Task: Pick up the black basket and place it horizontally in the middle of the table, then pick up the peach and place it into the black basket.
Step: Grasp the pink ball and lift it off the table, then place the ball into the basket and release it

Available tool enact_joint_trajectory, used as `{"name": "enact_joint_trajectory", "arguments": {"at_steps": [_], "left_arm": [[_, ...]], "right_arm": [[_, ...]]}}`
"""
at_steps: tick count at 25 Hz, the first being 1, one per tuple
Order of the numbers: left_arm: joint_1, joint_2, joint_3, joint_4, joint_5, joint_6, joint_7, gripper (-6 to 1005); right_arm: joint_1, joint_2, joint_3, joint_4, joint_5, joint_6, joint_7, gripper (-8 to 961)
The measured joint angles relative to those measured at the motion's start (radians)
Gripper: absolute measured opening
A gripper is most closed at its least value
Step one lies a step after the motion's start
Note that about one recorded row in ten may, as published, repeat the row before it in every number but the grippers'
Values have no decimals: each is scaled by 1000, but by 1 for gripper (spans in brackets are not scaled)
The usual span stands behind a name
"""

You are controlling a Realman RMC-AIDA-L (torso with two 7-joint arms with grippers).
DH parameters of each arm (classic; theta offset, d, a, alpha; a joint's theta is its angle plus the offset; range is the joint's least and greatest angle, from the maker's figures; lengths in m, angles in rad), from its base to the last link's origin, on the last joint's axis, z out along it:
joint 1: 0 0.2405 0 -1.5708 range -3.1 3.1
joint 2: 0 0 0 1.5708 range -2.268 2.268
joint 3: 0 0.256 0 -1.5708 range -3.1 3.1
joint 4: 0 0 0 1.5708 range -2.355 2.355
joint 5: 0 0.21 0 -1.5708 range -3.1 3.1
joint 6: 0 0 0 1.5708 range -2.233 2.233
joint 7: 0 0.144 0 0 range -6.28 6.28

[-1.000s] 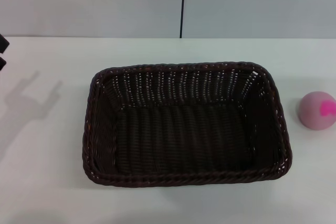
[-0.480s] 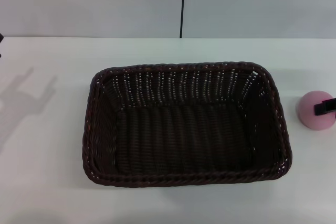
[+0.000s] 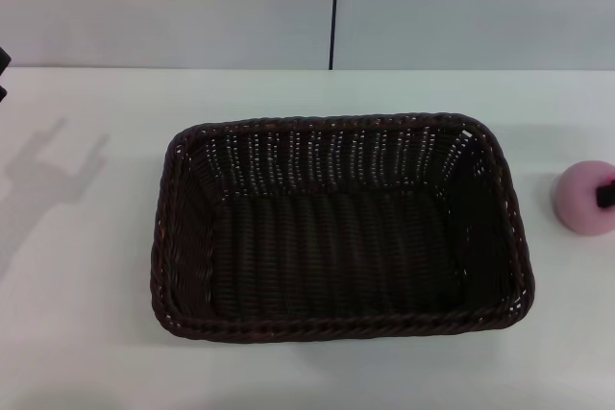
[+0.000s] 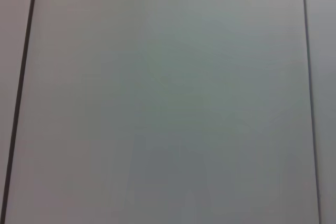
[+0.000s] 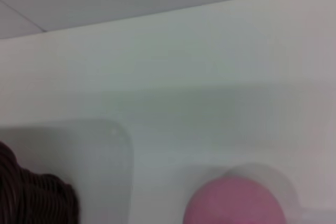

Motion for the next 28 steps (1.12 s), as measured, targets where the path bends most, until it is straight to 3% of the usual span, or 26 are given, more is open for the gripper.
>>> {"name": "enact_joint_trajectory", "arguments": {"at_steps": [3,8,9,11,14,19,23,24,26,28], "left_arm": [[3,1,0,0,0,2,29,636],[10,3,-22,0,1,8,49,637],[14,3,-27,0,0,10,53,637],[15,2,-28,0,-2,12,52,637],[15,1,-27,0,-2,15,54,637],[6,0,-24,-2,-1,15,45,637],[2,0,-29,-12,-2,17,45,637],[2,0,-30,-13,-2,19,45,637],[1,-1,-32,-15,-2,20,45,637],[-3,-2,-34,-23,-2,21,45,637]], "right_arm": [[-5,0,9,-22,4,0,0,353],[-48,6,11,-171,92,-75,10,259],[-71,5,12,-264,163,-141,22,248],[-83,5,13,-325,207,-180,31,226],[-103,19,0,-562,365,-331,69,201],[-95,32,-86,-680,489,-407,91,163],[-74,31,-181,-615,520,-391,70,125],[-42,28,-194,-518,536,-383,15,121],[-30,27,-195,-478,543,-382,-8,112],[14,23,-196,-352,558,-380,-75,103]]}}
